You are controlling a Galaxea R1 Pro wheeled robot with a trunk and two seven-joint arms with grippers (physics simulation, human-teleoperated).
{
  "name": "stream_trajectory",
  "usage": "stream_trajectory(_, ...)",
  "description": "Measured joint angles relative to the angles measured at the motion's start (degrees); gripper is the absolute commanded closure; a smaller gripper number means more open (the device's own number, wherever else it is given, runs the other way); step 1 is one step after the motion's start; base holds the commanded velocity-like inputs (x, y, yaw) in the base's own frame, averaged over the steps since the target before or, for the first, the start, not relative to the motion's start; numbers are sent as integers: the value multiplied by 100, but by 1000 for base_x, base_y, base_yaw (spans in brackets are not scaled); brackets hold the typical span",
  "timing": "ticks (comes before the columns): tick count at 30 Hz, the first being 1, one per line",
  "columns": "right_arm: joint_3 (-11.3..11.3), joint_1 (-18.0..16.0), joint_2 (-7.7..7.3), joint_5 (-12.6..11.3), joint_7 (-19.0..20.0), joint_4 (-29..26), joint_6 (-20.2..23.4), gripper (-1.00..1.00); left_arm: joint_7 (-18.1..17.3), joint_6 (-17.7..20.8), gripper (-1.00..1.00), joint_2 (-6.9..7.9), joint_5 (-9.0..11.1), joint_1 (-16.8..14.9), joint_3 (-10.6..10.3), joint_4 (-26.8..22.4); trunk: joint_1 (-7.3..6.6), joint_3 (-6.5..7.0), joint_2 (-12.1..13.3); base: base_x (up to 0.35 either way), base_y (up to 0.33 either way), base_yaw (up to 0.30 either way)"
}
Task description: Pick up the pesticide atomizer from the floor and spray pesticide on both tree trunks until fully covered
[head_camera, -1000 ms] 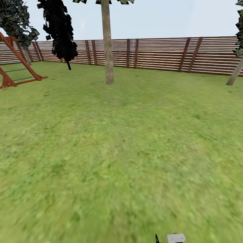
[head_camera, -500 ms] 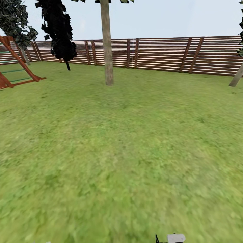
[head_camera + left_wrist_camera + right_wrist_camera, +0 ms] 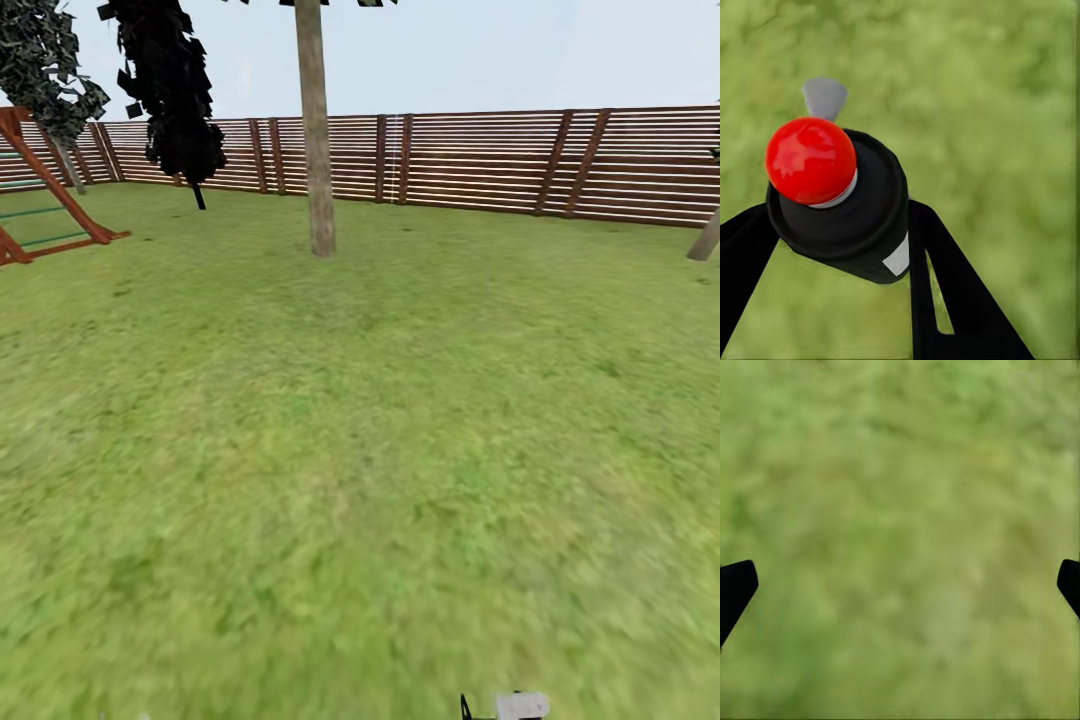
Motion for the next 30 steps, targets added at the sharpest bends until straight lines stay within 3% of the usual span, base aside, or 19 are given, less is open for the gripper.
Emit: stream_trajectory(30, 0, 0, 0, 0, 1, 0, 0, -100, 0, 1, 100, 0, 1, 0, 0, 4, 0, 0, 0, 339, 0, 0)
